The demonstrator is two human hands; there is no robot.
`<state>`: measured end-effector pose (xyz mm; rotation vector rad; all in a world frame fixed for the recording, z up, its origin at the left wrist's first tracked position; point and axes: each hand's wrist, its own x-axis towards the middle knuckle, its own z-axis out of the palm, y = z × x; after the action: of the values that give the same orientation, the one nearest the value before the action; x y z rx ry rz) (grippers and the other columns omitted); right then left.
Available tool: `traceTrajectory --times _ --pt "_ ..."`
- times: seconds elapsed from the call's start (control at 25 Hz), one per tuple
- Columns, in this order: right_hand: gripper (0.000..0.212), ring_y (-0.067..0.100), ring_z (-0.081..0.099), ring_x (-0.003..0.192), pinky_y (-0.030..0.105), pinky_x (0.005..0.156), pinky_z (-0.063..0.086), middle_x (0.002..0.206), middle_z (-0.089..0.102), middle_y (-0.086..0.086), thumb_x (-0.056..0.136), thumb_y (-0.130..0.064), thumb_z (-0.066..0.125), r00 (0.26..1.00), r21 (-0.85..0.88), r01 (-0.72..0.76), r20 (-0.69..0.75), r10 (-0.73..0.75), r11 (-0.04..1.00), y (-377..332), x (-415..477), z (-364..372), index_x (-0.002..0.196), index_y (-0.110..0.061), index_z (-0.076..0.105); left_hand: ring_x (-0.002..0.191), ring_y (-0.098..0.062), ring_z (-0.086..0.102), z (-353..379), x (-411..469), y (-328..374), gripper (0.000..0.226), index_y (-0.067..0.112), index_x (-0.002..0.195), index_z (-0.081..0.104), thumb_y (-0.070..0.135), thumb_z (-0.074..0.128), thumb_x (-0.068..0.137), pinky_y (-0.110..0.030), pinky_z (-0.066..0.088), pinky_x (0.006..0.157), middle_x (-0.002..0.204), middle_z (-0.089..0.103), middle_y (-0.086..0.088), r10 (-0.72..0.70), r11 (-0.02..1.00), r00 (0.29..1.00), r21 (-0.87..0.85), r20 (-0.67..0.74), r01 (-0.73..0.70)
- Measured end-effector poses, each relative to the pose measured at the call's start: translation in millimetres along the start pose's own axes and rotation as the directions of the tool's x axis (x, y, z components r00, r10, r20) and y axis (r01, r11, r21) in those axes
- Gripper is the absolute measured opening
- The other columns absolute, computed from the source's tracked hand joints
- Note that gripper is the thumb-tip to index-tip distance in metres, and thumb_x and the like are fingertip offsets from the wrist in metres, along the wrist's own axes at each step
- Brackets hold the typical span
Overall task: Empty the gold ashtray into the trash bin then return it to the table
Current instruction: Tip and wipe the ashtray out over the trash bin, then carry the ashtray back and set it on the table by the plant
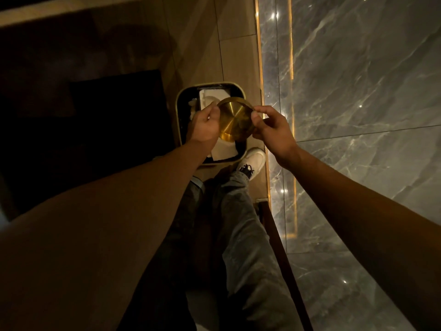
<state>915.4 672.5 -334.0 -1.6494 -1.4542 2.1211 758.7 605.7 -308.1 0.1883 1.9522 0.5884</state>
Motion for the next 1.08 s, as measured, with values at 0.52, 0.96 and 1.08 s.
traceTrajectory --times 0.52,0.96,1.08 --pt "0.024 0.021 0.069 0.079 0.035 0.065 0.058 0.101 0.065 0.008 0.098 -0.030 0.050 0.980 -0.147 0.169 -0.079 -0.182 0.974 -89.4 -82.1 -38.6 0.121 -0.026 0.055 0.131 -0.018 0.041 -29.1 -97.9 53.7 0.112 0.019 0.147 0.031 0.022 0.093 0.053 -0.040 0.040 0.111 0.142 0.035 -0.002 0.425 0.839 0.879 0.270 0.215 -0.472" --pt "0.094 0.008 0.051 0.109 0.011 0.082 0.048 0.134 0.043 0.002 0.065 -0.029 0.086 0.920 -0.398 0.390 0.215 -0.329 0.830 -214.4 -193.4 -37.2 0.144 -0.018 0.038 0.122 -0.008 0.042 -108.1 -226.7 109.1 0.102 0.021 0.141 0.040 0.035 0.091 0.054 -0.021 0.036 0.105 0.133 0.042 0.002 0.573 0.789 0.815 0.215 0.080 -0.576" --pt "0.097 0.005 0.044 0.118 0.008 0.093 0.039 0.133 0.041 -0.005 0.063 -0.034 0.085 0.882 -0.444 0.471 0.272 -0.386 0.762 -245.0 -213.7 -13.8 0.145 -0.021 0.035 0.124 -0.006 0.040 -143.5 -251.3 113.6 0.102 0.021 0.141 0.040 0.037 0.091 0.055 -0.017 0.033 0.104 0.136 0.040 0.003 0.605 0.767 0.796 0.245 0.030 -0.593"
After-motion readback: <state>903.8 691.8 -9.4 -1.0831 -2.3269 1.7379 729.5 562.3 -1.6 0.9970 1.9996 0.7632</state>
